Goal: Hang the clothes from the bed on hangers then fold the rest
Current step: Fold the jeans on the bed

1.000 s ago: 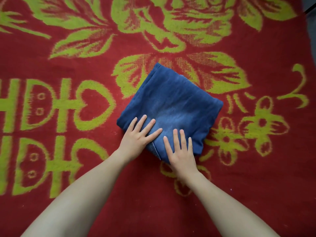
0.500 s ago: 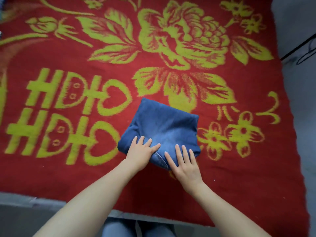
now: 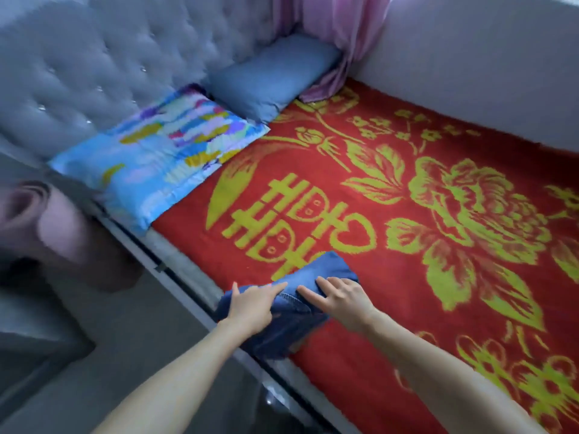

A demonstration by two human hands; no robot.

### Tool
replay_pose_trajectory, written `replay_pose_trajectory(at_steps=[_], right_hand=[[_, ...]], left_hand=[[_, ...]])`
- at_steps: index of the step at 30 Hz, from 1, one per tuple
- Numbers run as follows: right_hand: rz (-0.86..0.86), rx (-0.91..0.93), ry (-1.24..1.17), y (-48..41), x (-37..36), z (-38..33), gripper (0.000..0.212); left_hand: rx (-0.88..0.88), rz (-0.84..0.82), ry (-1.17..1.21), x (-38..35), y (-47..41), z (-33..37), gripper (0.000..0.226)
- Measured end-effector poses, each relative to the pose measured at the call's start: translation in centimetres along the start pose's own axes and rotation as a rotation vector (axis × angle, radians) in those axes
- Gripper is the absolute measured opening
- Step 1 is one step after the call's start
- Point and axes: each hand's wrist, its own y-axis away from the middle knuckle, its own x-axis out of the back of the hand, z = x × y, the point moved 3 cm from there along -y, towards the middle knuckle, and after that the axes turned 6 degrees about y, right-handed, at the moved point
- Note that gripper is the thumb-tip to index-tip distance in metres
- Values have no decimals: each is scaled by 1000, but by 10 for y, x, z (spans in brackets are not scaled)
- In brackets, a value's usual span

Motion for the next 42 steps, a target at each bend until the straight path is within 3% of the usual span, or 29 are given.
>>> replay_pose_trajectory(at_steps=[2,4,7,8,10,13,16,19,22,30,35,42], right_hand=[[84,100,-3,-51,32,-30,56],[193,180,-34,-103,69,-70,52],[313,275,-95,-154,113,-114,47],[341,322,-104,-176,131,-140,46],[353,434,-105,-213,164,-186,46],[360,588,-126,-263,201,-247,57],[304,687,-197,-311,229,-293,63],[159,793,-172,-364,248,-349,67],[91,830,-213,-422,257,-403,65],[280,1101,-325,-550,327,-578,58],[278,1302,-349,-576,380,-707,63],[258,1441,-338,-585,444,-855,68]], left_hand=[[84,116,50,26,46,-52,66],[169,296,24,45,114,-114,87],[160,529,-88,53,204,-176,122],[229,508,-91,53,239,-205,124],[343,555,-80,57,290,-253,120],[440,635,-76,72,348,-306,82],[517,599,2,84,390,-357,47],[641,581,-29,91,431,-424,38],[719,545,-85,112,472,-476,38],[1051,520,-67,129,608,-593,44],[1210,489,69,107,710,-637,41],[1294,495,131,69,827,-705,45]])
